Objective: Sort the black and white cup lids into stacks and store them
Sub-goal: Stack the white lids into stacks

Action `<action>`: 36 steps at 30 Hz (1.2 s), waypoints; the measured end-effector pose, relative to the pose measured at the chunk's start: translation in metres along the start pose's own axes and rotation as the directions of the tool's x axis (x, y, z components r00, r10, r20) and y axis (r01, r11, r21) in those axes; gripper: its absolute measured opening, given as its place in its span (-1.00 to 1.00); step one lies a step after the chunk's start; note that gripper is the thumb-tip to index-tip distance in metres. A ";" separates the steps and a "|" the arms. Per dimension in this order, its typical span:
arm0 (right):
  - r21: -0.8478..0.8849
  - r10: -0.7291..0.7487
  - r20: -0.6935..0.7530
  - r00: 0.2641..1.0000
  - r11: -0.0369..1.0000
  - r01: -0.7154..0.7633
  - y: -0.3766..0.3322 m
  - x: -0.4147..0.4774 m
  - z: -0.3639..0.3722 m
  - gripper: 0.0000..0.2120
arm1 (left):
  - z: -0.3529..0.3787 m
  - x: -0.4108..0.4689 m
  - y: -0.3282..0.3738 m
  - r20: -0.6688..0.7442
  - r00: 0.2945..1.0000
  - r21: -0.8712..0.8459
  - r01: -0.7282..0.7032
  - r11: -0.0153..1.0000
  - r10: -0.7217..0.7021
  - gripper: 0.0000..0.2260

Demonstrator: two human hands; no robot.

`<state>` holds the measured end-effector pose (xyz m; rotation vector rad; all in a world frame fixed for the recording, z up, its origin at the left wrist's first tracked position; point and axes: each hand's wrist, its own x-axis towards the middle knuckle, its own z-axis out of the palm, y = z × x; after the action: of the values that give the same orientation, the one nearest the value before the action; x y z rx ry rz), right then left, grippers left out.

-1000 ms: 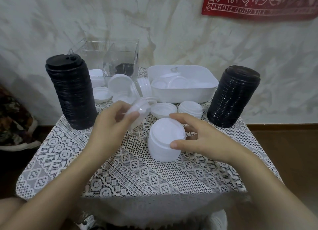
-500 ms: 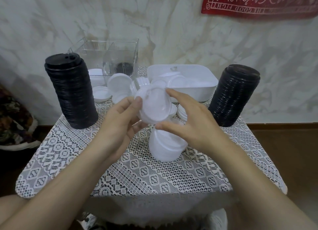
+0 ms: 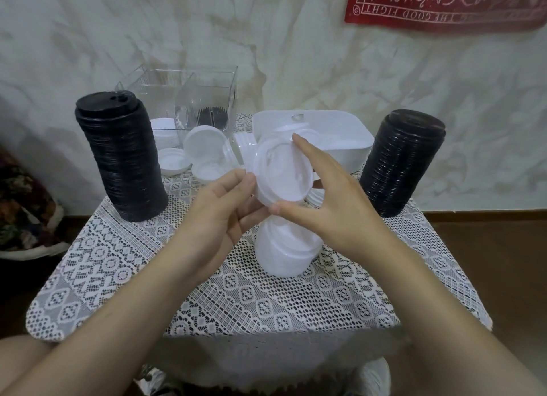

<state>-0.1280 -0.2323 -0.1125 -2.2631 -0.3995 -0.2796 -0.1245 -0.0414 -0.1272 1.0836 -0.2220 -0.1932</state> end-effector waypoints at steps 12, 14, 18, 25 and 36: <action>0.085 0.110 -0.013 0.994 0.990 -0.109 0.019 -0.003 -0.014 -0.02 | -0.011 0.003 -0.007 -0.100 0.977 0.466 -0.119 0.877 0.187 -0.82; 0.102 0.139 0.005 0.990 0.985 -0.139 0.026 -0.004 -0.019 -0.02 | -0.018 0.001 -0.009 -0.023 0.965 0.701 -0.170 0.693 0.260 -0.80; 0.124 0.186 0.034 0.982 0.974 -0.188 0.037 -0.009 -0.027 -0.02 | -0.025 -0.009 -0.020 0.161 0.986 0.876 -0.158 0.456 0.032 -0.28; 0.120 0.189 0.119 0.975 0.972 -0.203 0.038 -0.011 -0.019 -0.03 | -0.025 -0.008 -0.031 0.230 0.973 0.883 -0.215 0.418 0.014 -0.23; 0.006 0.172 0.244 0.954 0.984 -0.179 0.027 -0.013 -0.010 -0.08 | -0.030 -0.013 -0.040 0.115 0.993 0.873 -0.113 0.474 0.024 -0.07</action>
<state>-0.1311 -0.2592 -0.1283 -2.2939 -0.3223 0.0954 -0.1304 -0.0311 -0.1770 2.1270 -0.4780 -0.0327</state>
